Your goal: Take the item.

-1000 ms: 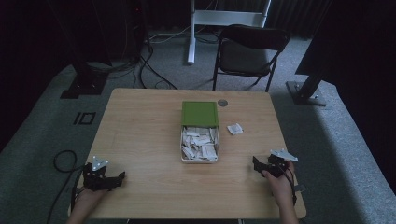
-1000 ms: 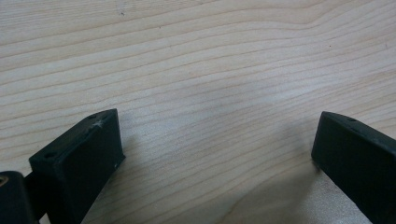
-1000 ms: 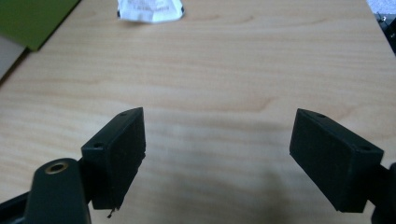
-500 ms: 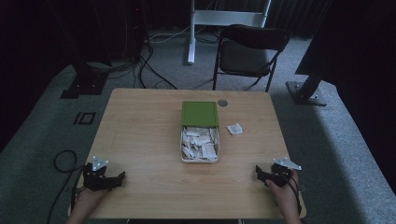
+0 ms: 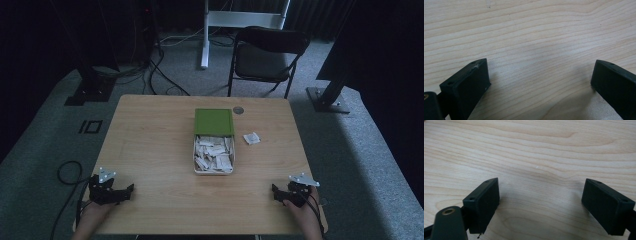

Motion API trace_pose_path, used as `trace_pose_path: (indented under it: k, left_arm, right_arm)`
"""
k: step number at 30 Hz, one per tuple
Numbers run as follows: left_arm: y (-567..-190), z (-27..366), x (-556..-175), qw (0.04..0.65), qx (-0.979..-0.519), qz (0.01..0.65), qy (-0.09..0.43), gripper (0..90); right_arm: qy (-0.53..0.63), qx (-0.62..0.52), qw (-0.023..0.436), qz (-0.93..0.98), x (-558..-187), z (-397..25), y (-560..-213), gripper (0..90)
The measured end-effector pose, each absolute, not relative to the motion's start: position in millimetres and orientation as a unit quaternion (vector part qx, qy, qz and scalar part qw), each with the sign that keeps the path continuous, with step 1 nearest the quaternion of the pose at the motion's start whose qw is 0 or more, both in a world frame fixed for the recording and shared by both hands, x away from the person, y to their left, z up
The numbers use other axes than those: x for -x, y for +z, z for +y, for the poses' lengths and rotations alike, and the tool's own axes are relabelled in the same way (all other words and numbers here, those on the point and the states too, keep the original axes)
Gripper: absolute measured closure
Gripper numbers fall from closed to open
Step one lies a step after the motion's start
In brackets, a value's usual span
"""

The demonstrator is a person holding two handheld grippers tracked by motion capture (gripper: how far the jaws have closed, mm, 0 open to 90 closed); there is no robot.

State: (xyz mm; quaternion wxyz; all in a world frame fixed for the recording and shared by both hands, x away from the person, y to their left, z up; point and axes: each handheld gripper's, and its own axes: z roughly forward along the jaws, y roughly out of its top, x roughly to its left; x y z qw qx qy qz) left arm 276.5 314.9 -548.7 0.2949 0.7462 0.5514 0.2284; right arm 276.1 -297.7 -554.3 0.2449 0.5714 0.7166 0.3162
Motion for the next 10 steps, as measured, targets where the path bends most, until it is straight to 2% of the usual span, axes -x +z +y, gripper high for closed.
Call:
trace_pose_path:
  k: [10]
  left_arm:
    - [-548.7,311.3,-274.1,0.288,-0.731,0.572,0.237,2.8]
  right_arm:
    - [0.316,-0.572,0.243,0.717,-276.4,-297.7,-554.4,13.6]
